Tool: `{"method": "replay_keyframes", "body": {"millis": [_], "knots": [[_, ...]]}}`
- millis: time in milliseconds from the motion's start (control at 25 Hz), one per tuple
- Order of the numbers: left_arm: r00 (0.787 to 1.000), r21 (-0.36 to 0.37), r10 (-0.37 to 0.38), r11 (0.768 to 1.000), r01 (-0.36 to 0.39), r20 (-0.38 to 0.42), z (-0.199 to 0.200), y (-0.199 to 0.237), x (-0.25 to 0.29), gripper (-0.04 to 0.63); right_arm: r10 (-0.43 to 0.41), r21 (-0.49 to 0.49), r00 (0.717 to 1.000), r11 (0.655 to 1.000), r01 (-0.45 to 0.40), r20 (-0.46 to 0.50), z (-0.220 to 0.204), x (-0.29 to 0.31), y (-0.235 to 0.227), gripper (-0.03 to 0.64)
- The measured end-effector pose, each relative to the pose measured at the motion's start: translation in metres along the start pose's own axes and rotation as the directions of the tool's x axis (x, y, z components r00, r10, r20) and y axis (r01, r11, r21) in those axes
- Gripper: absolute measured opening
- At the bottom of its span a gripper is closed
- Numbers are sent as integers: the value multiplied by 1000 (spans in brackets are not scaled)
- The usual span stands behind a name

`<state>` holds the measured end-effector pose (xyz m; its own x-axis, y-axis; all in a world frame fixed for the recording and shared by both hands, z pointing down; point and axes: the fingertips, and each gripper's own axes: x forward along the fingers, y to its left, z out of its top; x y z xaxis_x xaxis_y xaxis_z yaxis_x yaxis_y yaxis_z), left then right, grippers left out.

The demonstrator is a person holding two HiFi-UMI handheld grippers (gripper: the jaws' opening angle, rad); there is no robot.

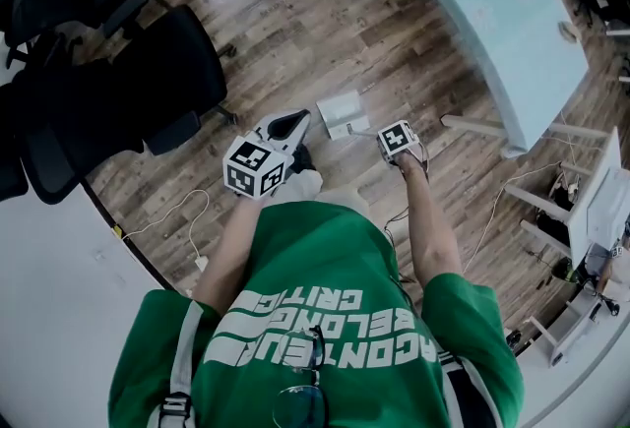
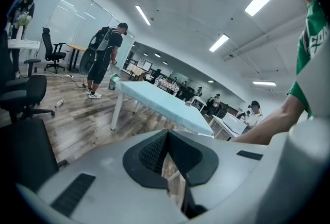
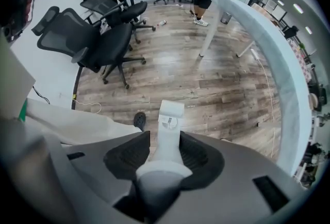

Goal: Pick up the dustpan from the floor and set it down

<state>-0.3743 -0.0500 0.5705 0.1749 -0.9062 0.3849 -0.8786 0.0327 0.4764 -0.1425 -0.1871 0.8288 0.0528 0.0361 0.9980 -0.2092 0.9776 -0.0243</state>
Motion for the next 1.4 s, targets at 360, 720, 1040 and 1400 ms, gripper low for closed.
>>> {"method": "replay_keyframes", "body": {"millis": [360,720,1040,1400], "knots": [[1000,20,4,1000,-4,4,1,-2,-5,-8,-73,-17,997,997,73,-22,10,9,1,110],[995,18,72,997,-73,66,6,1,-36,-8,-95,-4,995,996,95,8,-12,4,1,112],[990,17,102,994,-104,101,7,2,-50,-8,-140,15,986,990,139,93,-18,-31,3,112],[983,41,130,990,-136,133,18,2,-52,-8,-138,57,910,990,125,391,8,-118,9,114]]}}
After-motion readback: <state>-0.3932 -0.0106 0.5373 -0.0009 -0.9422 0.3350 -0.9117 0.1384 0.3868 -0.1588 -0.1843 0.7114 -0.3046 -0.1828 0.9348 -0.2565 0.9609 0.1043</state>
